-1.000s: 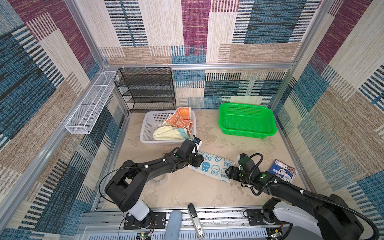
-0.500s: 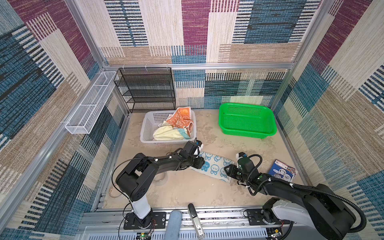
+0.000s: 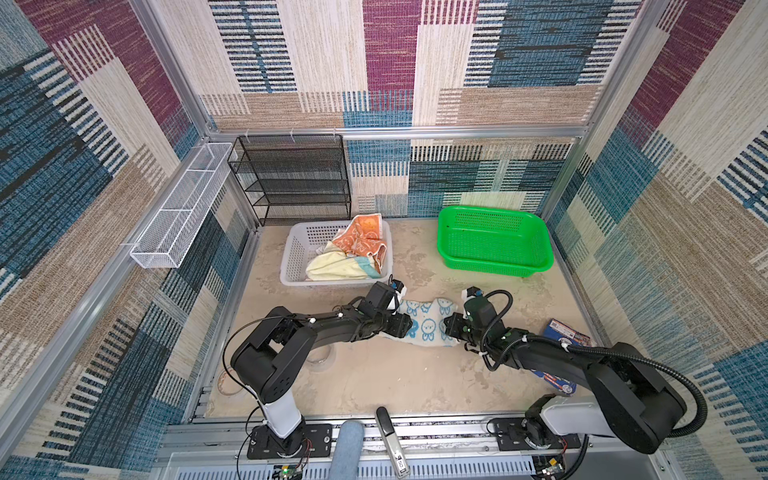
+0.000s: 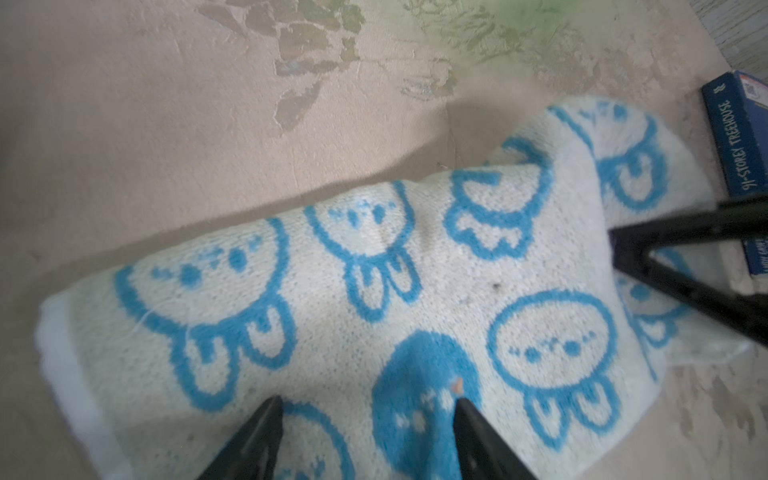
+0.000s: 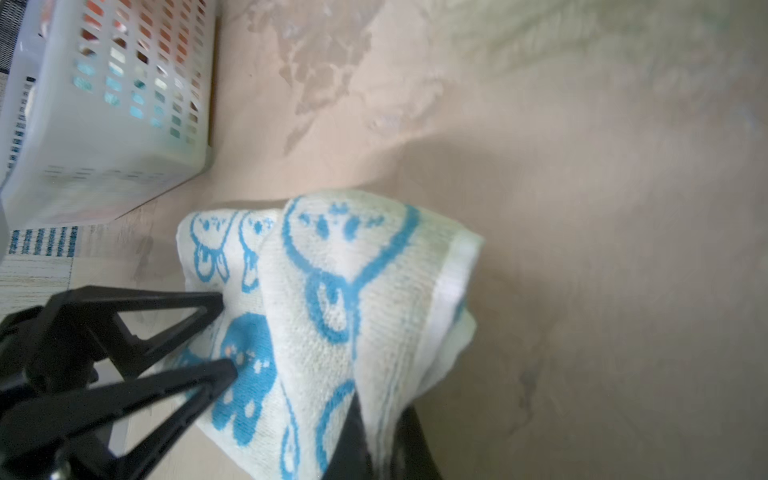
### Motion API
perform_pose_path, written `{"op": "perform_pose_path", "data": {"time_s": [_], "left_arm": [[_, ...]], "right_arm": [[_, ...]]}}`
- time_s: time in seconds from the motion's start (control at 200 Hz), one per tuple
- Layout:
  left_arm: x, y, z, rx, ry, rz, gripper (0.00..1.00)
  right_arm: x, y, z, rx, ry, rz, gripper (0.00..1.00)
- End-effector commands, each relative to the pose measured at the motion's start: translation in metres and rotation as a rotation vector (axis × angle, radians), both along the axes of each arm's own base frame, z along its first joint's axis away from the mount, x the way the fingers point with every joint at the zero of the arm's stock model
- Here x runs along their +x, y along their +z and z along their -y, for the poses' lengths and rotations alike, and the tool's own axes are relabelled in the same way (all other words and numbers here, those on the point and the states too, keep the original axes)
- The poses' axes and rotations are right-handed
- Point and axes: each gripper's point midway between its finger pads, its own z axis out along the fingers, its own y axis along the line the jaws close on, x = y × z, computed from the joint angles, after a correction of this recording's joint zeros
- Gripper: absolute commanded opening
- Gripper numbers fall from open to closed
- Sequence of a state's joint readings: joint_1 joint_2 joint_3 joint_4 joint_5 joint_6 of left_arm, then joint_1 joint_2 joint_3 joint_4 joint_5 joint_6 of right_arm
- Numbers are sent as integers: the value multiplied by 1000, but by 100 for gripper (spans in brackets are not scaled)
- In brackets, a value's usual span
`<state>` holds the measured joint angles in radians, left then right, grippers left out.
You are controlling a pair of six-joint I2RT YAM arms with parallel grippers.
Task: Fold and stack the towels
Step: 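Grasp the folded towel's end with the right gripper and lift it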
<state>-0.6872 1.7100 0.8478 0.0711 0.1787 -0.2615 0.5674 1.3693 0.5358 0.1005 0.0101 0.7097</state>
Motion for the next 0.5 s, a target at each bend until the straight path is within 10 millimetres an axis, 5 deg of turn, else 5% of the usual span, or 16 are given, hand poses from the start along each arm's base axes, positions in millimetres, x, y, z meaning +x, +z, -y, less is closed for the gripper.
{"op": "perform_pose_path", "data": {"time_s": [0.0,0.28,0.496], "left_arm": [[1,14,-7,-7,32,39,79],[0,82,-23,-107,72,250,80],[-3,97,-36,-88,93,301,79]], "right_arm": [[18,2,6,-155,30,13,0],[90,24,-16,-336,128,22,0],[160,62,-8,-411,130,83,0]]}}
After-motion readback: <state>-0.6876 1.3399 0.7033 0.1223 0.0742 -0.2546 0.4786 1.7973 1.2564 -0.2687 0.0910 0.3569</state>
